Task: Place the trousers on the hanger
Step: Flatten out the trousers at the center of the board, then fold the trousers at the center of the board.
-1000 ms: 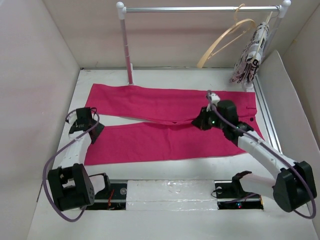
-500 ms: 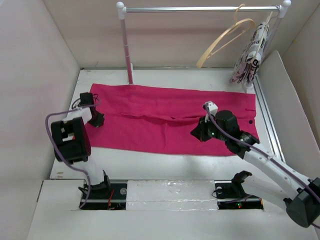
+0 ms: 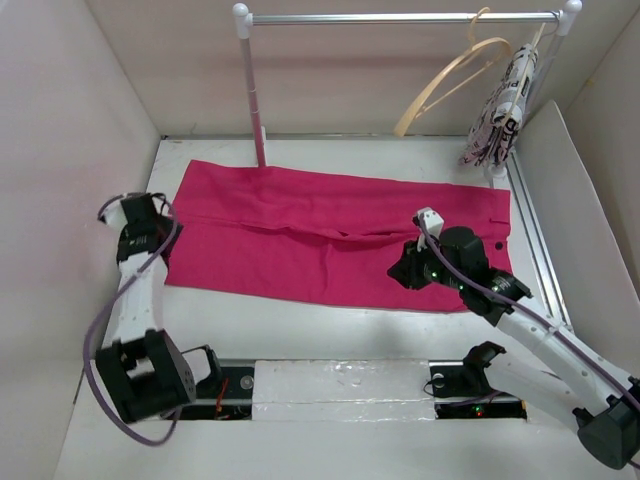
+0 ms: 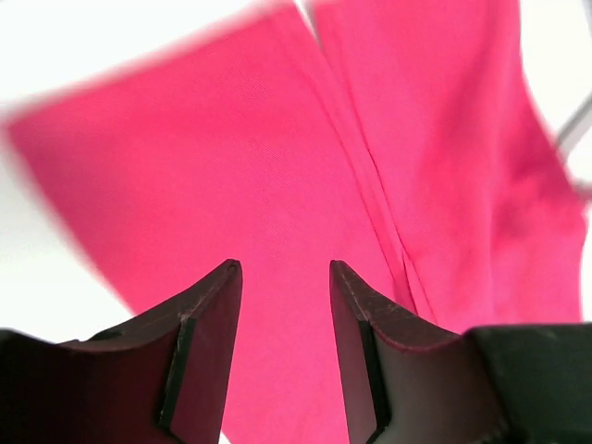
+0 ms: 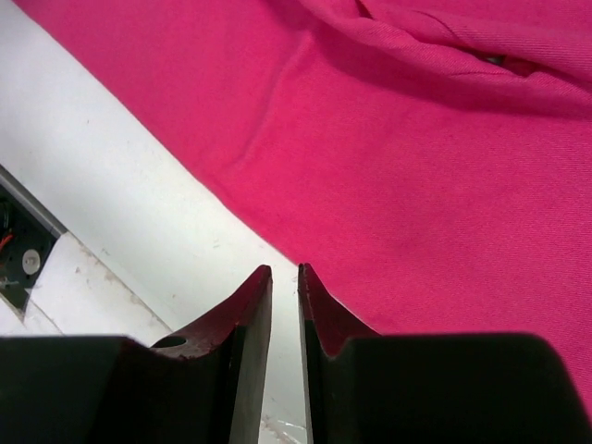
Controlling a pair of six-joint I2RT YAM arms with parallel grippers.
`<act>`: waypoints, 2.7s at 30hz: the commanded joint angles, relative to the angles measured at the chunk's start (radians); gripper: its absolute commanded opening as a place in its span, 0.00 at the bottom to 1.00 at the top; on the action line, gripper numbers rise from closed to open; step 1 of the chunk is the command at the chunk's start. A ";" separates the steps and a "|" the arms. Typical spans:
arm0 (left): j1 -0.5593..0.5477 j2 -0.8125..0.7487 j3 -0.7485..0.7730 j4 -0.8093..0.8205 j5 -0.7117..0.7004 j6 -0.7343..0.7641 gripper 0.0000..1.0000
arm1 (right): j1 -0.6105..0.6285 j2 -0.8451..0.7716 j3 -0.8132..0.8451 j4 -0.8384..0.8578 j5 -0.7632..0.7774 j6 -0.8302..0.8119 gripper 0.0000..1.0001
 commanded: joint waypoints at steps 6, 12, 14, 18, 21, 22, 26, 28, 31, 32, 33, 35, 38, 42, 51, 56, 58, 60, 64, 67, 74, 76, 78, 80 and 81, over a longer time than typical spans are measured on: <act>0.304 -0.092 -0.224 -0.012 0.031 0.046 0.41 | 0.009 -0.026 -0.021 -0.048 -0.051 -0.040 0.24; 0.348 0.083 -0.204 0.057 0.076 0.038 0.57 | 0.009 -0.072 -0.080 -0.056 -0.085 -0.035 0.25; 0.348 0.086 -0.207 0.081 0.089 0.041 0.63 | 0.009 -0.078 -0.090 -0.057 -0.085 -0.032 0.25; 0.348 0.152 -0.216 0.110 0.099 0.046 0.47 | 0.009 -0.092 -0.098 -0.083 -0.068 -0.001 0.25; 0.348 0.192 -0.210 0.126 0.120 0.037 0.30 | 0.009 -0.132 -0.103 -0.103 0.003 0.039 0.25; 0.348 0.204 -0.212 0.143 0.122 0.038 0.17 | 0.000 -0.151 -0.100 -0.111 0.050 0.042 0.25; 0.348 0.206 -0.206 0.144 0.189 0.066 0.00 | -0.048 -0.147 -0.052 -0.241 0.202 0.126 0.33; 0.348 0.165 -0.193 0.114 0.192 0.084 0.00 | -0.101 -0.144 -0.037 -0.298 0.282 0.138 0.49; 0.307 0.042 -0.195 0.097 0.198 0.055 0.00 | -0.204 -0.133 -0.034 -0.349 0.331 0.164 0.62; 0.307 0.008 -0.201 0.104 0.215 0.045 0.00 | -0.236 -0.124 -0.029 -0.359 0.341 0.169 0.63; 0.307 -0.053 -0.206 0.107 0.218 0.038 0.00 | -0.270 -0.103 -0.023 -0.391 0.348 0.173 0.65; 0.296 -0.089 -0.193 0.078 0.222 0.029 0.00 | -0.374 -0.084 -0.034 -0.404 0.366 0.175 0.67; 0.256 -0.167 -0.173 0.065 0.187 0.015 0.00 | -0.553 -0.061 -0.064 -0.393 0.363 0.163 0.69; 0.232 -0.233 -0.154 0.097 0.218 -0.038 0.00 | -0.690 0.089 -0.072 -0.331 0.339 0.255 0.64; 0.204 -0.208 -0.097 0.133 0.257 -0.089 0.00 | -0.911 0.237 -0.064 -0.320 0.483 0.482 0.56; 0.204 -0.172 -0.118 0.173 0.286 -0.112 0.00 | -0.948 0.319 -0.066 -0.265 0.434 0.513 0.55; 0.204 -0.167 -0.140 0.186 0.283 -0.112 0.00 | -0.948 0.364 -0.061 -0.248 0.431 0.517 0.54; 0.204 -0.167 -0.141 0.181 0.257 -0.111 0.00 | -0.957 0.391 -0.063 -0.228 0.421 0.510 0.53; 0.204 -0.152 -0.104 0.146 0.206 -0.106 0.00 | -0.968 0.430 -0.061 -0.199 0.389 0.477 0.28; 0.204 -0.139 -0.060 0.115 0.162 -0.100 0.00 | -0.979 0.409 0.009 -0.209 0.403 0.375 0.01; 0.204 -0.084 0.031 0.088 0.077 -0.089 0.00 | -0.964 0.338 0.259 -0.225 0.512 0.209 0.00; 0.204 -0.054 0.061 0.106 0.076 -0.092 0.00 | -0.954 0.385 0.322 -0.214 0.515 0.180 0.00; 0.177 -0.024 0.092 0.130 0.045 -0.091 0.00 | -0.954 0.465 0.420 -0.199 0.516 0.145 0.00; 0.152 -0.001 0.112 0.159 -0.004 -0.086 0.00 | -0.944 0.532 0.490 -0.186 0.516 0.097 0.00; 0.123 0.026 0.135 0.182 -0.019 -0.083 0.00 | -0.934 0.572 0.568 -0.191 0.522 0.092 0.00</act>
